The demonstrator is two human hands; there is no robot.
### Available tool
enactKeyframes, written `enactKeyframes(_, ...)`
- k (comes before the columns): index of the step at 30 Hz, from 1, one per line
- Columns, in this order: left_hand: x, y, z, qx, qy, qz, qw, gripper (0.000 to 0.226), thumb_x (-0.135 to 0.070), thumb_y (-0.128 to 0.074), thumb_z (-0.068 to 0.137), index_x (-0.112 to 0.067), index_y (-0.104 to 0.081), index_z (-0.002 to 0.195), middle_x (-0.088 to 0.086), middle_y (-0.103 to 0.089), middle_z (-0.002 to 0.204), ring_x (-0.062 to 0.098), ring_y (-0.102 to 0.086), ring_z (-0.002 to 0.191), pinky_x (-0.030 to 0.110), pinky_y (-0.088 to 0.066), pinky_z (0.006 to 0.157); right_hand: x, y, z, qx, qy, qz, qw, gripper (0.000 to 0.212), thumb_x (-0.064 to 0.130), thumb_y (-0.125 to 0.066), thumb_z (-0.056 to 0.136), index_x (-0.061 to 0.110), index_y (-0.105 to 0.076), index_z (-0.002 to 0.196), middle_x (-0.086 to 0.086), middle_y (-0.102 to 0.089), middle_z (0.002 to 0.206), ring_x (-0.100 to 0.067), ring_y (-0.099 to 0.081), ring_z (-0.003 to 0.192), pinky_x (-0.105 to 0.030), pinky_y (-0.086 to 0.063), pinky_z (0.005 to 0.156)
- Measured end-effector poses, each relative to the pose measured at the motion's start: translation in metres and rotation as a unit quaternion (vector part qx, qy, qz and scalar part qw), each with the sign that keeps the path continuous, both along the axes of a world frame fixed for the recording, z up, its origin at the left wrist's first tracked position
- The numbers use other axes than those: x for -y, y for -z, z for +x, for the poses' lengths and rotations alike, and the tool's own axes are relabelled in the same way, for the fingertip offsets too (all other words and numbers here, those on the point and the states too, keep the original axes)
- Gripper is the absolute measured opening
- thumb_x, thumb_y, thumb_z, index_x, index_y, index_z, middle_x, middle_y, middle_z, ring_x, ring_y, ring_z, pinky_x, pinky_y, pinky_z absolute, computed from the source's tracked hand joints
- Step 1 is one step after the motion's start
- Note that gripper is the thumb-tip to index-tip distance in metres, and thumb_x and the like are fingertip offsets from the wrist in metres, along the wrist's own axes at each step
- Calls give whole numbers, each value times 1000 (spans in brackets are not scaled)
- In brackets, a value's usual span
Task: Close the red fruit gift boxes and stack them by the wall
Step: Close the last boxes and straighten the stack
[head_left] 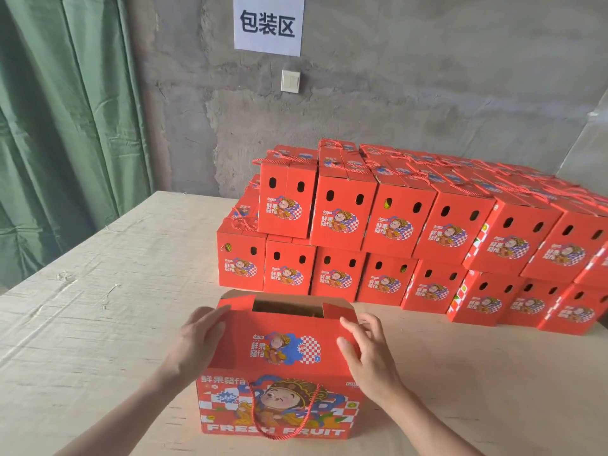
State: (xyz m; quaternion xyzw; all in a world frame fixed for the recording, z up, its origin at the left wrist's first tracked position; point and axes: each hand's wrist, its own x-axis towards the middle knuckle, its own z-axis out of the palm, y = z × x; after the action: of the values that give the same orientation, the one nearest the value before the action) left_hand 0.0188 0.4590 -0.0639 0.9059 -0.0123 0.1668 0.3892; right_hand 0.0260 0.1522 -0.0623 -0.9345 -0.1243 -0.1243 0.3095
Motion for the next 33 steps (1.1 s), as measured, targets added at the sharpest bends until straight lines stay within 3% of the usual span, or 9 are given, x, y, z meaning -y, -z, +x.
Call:
enactKeyframes(2, 4, 5, 0, 10, -1, 46, 999, 35, -13, -52, 95, -5, -57, 129, 9, -47, 122, 14, -48, 100, 5, -33, 76, 2, -1, 1, -62, -42, -124, 989, 94, 79, -30, 80, 16, -25, 150, 4, -18, 150, -11, -21, 136, -26, -22, 113)
enactKeyframes(4, 5, 2, -2, 3, 23, 68, 997, 41, -30, -51, 95, -6, -57, 128, 9, -38, 131, 20, -49, 111, 16, -40, 88, 5, -4, 2, -93, -66, -224, 968, 125, 98, -16, 57, 20, -1, 153, 5, -6, 155, -15, -7, 142, -37, -3, 118)
enactKeyframes(7, 3, -7, -3, -51, 60, 171, 982, 96, -83, -11, 77, -18, -42, 141, -1, -35, 139, 19, -36, 125, 31, -36, 102, 1, -11, 7, -129, -64, -308, 941, 126, 98, -35, 53, 34, 16, 149, -9, 0, 157, -26, 4, 146, -52, 18, 112)
enactKeyframes(10, 7, -11, 1, -99, 72, 346, 930, 125, -96, 16, 48, -32, -14, 151, -7, -22, 145, 17, -22, 133, 38, -15, 116, -18, -14, 13, -113, -62, -328, 936, 125, 90, -52, 53, 24, -6, 149, -10, -12, 150, -30, -4, 143, -57, 13, 113)
enactKeyframes(13, 20, -10, 6, -133, 105, 408, 897, 138, -102, -1, 41, -19, -2, 152, -8, -7, 150, 17, -1, 143, 49, 15, 116, -35, -11, 15, -123, -83, -277, 949, 127, 91, -56, 49, 14, -19, 143, -3, -20, 139, -27, -18, 134, -54, -10, 116)
enactKeyframes(16, 26, -7, 10, -136, 120, 391, 902, 132, -100, -31, 49, -21, -2, 151, -7, -11, 148, 15, -7, 140, 39, 2, 119, -38, -3, 18, -154, -90, -228, 957, 133, 92, -57, 45, 23, -10, 149, -4, -17, 144, -30, -13, 138, -52, -18, 116)
enactKeyframes(20, 27, -10, 10, -121, 130, 362, 915, 117, -95, -43, 52, -28, -19, 145, -8, -21, 136, 13, -18, 129, 34, -9, 117, -37, 1, 21, -96, -94, -226, 965, 125, 97, -52, 41, 23, -26, 139, 6, -22, 123, -19, -23, 117, -45, -24, 110)
enactKeyframes(27, 26, -7, 8, -62, 110, 365, 922, 116, -98, -37, 47, -26, -33, 138, -6, -33, 125, 12, -31, 117, 32, -18, 110, -38, 3, 20, -73, -79, -230, 967, 110, 96, -51, 42, 25, -35, 125, 6, -31, 115, -15, -27, 111, -42, -28, 105)
enactKeyframes(33, 27, -6, 7, -37, 96, 364, 926, 115, -99, -36, 45, -23, -43, 132, -5, -44, 117, 16, -41, 109, 35, -27, 103, -38, -1, 18, -69, -71, -268, 958, 113, 95, -51, 45, 22, -32, 129, 3, -38, 119, -20, -32, 112, -43, -24, 102)
